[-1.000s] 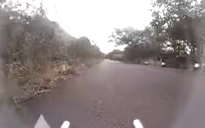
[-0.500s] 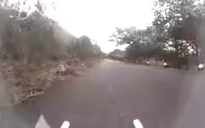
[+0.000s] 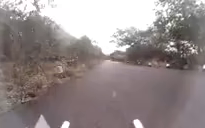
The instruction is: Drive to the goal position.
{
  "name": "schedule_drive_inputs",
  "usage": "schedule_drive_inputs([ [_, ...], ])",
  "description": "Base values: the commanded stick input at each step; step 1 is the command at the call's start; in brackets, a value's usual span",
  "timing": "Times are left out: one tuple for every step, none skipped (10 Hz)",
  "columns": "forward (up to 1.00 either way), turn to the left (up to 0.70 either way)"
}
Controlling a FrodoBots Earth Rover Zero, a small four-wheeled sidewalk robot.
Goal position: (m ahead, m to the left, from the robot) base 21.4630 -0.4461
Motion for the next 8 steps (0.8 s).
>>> schedule_drive_inputs([
  [0.50, 0.00],
  [0.50, 0.00],
  [0.50, 0.00],
  [0.50, 0.00],
  [0.50, 0.00],
  [0.50, 0.00],
  [0.50, 0.00],
  [0.50, 0.00],
])
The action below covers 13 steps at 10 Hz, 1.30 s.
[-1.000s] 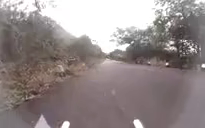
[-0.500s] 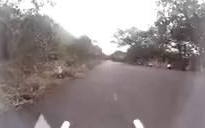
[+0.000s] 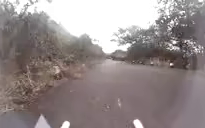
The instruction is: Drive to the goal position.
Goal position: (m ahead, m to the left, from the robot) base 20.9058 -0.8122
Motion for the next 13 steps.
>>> schedule_drive_inputs([
  [0.50, 0.00],
  [0.50, 0.00],
  [0.50, 0.00],
  [0.50, 0.00],
  [0.50, 0.00],
  [0.50, 0.00],
  [0.50, 0.00],
  [0.50, 0.00],
  [0.50, 0.00],
  [0.50, 0.00],
  [0.50, 0.00],
  [0.50, -0.50],
  [0.50, -0.50],
])
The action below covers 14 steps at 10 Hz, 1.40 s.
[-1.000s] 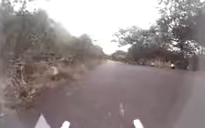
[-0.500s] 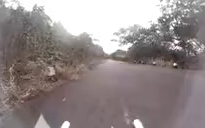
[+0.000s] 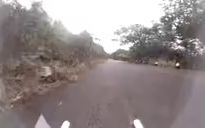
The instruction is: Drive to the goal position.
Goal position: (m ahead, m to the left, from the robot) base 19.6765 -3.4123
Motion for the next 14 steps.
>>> schedule_drive_inputs([
  [0.50, -0.50],
  [0.50, -0.23],
  [0.50, 0.00],
  [0.50, 0.00],
  [0.50, 0.00],
  [0.50, 0.00],
  [0.50, 0.00],
  [0.50, 0.00],
  [0.50, 0.00],
  [0.50, 0.00],
  [0.50, 0.00],
  [0.50, 0.00],
  [0.50, 0.00],
  [0.50, 0.00],
])
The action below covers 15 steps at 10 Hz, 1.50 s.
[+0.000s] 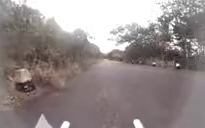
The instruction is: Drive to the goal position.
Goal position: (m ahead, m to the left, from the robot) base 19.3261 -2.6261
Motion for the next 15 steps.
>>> schedule_drive_inputs([
  [0.50, 0.00],
  [0.50, 0.00],
  [0.50, 0.00],
  [0.50, 0.00],
  [0.50, 0.00],
  [0.50, 0.00],
  [0.50, 0.00],
  [0.50, 0.00],
  [0.50, 0.00],
  [0.50, 0.00],
  [0.50, 0.00],
  [0.50, 0.00],
  [0.50, 0.00],
  [0.50, 0.00],
  [0.50, 0.00],
])
